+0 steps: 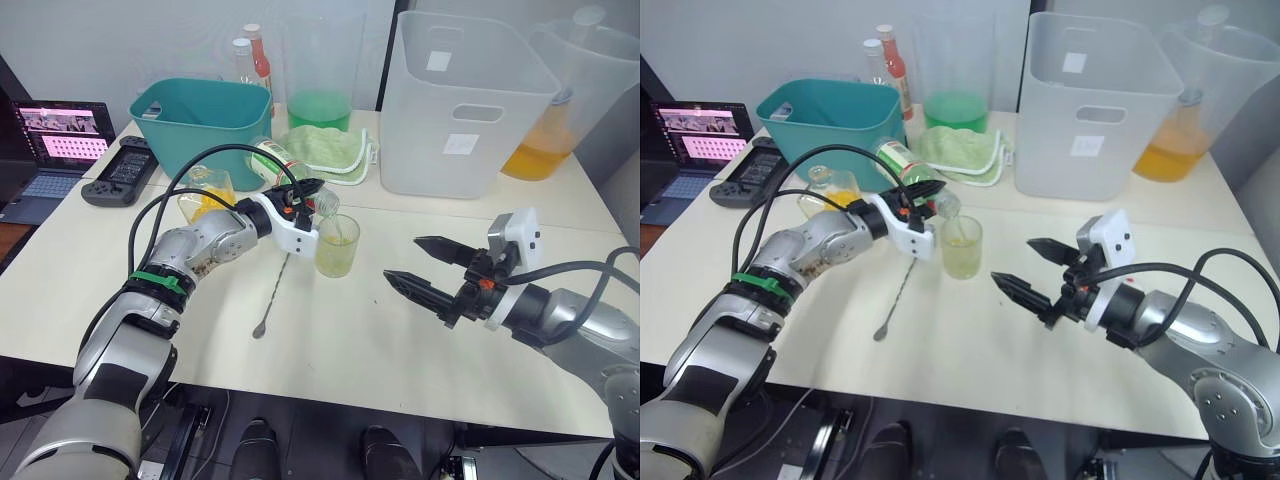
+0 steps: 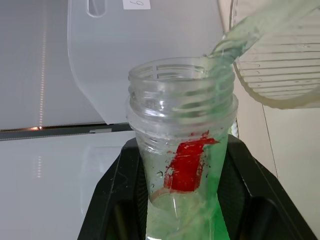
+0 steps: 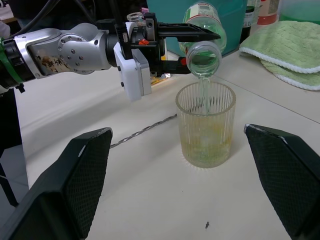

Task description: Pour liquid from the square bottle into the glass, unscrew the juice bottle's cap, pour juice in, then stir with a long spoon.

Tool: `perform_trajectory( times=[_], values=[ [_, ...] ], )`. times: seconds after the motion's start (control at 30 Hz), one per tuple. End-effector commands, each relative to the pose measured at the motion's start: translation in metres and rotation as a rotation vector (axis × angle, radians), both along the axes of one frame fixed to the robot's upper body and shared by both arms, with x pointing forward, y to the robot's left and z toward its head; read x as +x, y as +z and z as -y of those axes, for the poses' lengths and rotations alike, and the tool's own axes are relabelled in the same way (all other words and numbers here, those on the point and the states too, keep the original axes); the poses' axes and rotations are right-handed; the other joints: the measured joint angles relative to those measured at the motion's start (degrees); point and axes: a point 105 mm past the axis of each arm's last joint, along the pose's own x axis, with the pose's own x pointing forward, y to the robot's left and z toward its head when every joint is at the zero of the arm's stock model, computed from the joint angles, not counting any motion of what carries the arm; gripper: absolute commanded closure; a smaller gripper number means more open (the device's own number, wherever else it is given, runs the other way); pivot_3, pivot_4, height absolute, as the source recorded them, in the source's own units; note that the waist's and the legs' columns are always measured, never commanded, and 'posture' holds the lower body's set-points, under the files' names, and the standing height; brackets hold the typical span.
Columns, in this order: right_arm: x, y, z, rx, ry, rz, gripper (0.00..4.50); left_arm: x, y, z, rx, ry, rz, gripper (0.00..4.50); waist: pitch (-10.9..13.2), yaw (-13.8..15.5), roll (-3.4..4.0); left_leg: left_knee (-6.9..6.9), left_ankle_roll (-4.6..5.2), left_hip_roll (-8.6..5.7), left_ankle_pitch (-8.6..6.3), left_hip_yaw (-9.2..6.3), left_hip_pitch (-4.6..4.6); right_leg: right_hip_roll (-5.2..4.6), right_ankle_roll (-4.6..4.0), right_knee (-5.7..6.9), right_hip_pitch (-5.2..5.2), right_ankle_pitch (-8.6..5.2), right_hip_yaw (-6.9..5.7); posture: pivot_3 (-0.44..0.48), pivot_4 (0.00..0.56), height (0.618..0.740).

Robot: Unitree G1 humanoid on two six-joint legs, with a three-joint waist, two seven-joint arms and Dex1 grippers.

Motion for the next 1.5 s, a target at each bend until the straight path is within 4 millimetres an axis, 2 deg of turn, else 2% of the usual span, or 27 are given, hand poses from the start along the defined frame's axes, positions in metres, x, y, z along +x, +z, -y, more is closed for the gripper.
perform_trajectory(
  times=[0.03, 0.2, 0.47, 0.63, 0.77, 0.9, 1.03, 1.17, 1.27, 1.33, 1.43, 1.5],
  values=[
    [-0.001, 0.01, -0.001, 0.012, 0.008, 0.047, 0.01, -0.002, 0.021, 0.002, -0.054, -0.014, 0.049, 3.0, 0.0, 0.0, 0.0, 0.0, 0.0, 0.0, 0.0, 0.0, 0.0, 0.0, 0.0, 0.0, 0.0, 0.0, 0.0, 0.0, 0.15, 0.733],
    [-0.001, 0.01, -0.002, 0.013, 0.013, 0.047, 0.01, -0.003, 0.02, 0.003, -0.071, -0.02, 0.031, 3.0, 0.0, 0.0, 0.0, 0.0, 0.0, 0.0, 0.0, 0.0, 0.0, 0.0, 0.0, 0.0, 0.0, 0.0, 0.0, 0.0, 0.15, 0.733],
    [0.001, 0.01, -0.004, 0.016, 0.031, 0.044, 0.01, -0.016, 0.032, 0.01, -0.242, -0.09, -0.079, 3.0, 0.0, 0.0, 0.0, 0.0, 0.0, 0.0, 0.0, 0.0, 0.01, 0.0, 0.0, 0.03, 0.0, 0.0, 0.0, 0.0, 0.15, 0.733],
    [0.002, 0.01, -0.009, 0.038, 0.071, 0.019, 0.01, -0.016, 0.045, 0.001, -0.355, -0.056, -0.141, 3.0, 0.0, -0.1, 0.01, 0.01, 0.0, 0.0, 0.01, -0.01, 0.04, 0.0, 0.0, 0.05, 0.03, 0.0, 0.0, 0.0, 0.15, 0.733],
    [0.005, 0.012, -0.012, 0.044, 0.099, 0.019, 0.01, -0.01, 0.053, -0.01, -0.483, 0.001, -0.238, 3.0, 0.0, -0.2, 0.01, 0.02, 0.0, 0.0, 0.01, -0.01, 0.07, 0.0, 0.0, 0.08, 0.04, 0.0, 0.0, 0.0, 0.15, 0.733],
    [0.009, 0.014, -0.017, 0.038, 0.153, 0.016, 0.01, -0.008, 0.074, -0.034, -0.86, 0.035, -0.472, 3.0, 0.0, -0.2, 0.01, 0.05, 0.0, 0.0, 0.01, -0.03, 0.03, 0.01, 0.0, 0.1, 0.05, 0.0, 0.0, 0.0, 0.15, 0.733],
    [0.015, 0.016, -0.025, 0.056, 0.225, -0.008, 0.01, -0.023, 0.081, -0.05, -1.02, 0.031, -0.58, 3.0, 0.0, -0.8, 0.01, 0.06, 0.01, 0.0, 0.01, -0.03, 0.06, 0.01, 0.0, 0.18, 0.03, 0.0, 0.0, 0.0, 0.15, 0.733],
    [0.02, 0.016, -0.03, 0.06, 0.261, -0.013, 0.01, -0.033, 0.083, -0.059, -1.104, 0.038, -0.65, 3.0, 0.0, -0.8, 0.01, 0.12, 0.01, 0.0, 0.01, -0.03, 0.14, 0.01, 0.02, 0.41, 0.04, -0.01, 0.0, 0.0, 0.15, 0.733],
    [0.023, 0.017, -0.035, 0.053, 0.324, -0.018, 0.01, -0.049, 0.076, -0.078, -1.192, 0.075, -0.73, 3.0, 0.0, -1.1, 0.01, 0.21, 0.01, 0.0, 0.01, -0.03, 0.14, 0.01, 0.02, 0.42, 0.06, -0.01, 0.0, 0.0, 0.15, 0.733],
    [0.024, 0.018, -0.036, 0.049, 0.347, -0.017, 0.01, -0.055, 0.071, -0.084, -1.194, 0.109, -0.759, 3.0, 0.0, -1.6, 0.01, 0.2, 0.01, 0.0, 0.01, -0.03, 0.19, 0.03, 0.02, 0.49, 0.05, -0.02, 0.0, 0.0, 0.15, 0.733],
    [0.027, 0.022, -0.031, 0.05, 0.362, -0.004, 0.01, -0.075, 0.064, -0.082, -1.154, 0.068, -0.823, 3.0, 0.0, -1.7, 0.01, 0.18, 0.01, 0.0, 0.01, -0.04, 0.22, 0.04, 0.01, 0.51, 0.05, -0.02, 0.0, 0.0, 0.15, 0.733],
    [0.026, 0.023, -0.026, 0.034, 0.381, 0.003, 0.01, -0.085, 0.062, -0.097, -1.206, 0.093, -0.804, 3.0, 0.0, -1.6, 0.01, 0.18, 0.01, 0.0, 0.01, -0.04, 0.22, 0.04, 0.01, 0.5, 0.05, -0.02, 0.0, 0.0, 0.15, 0.733]
  ],
)
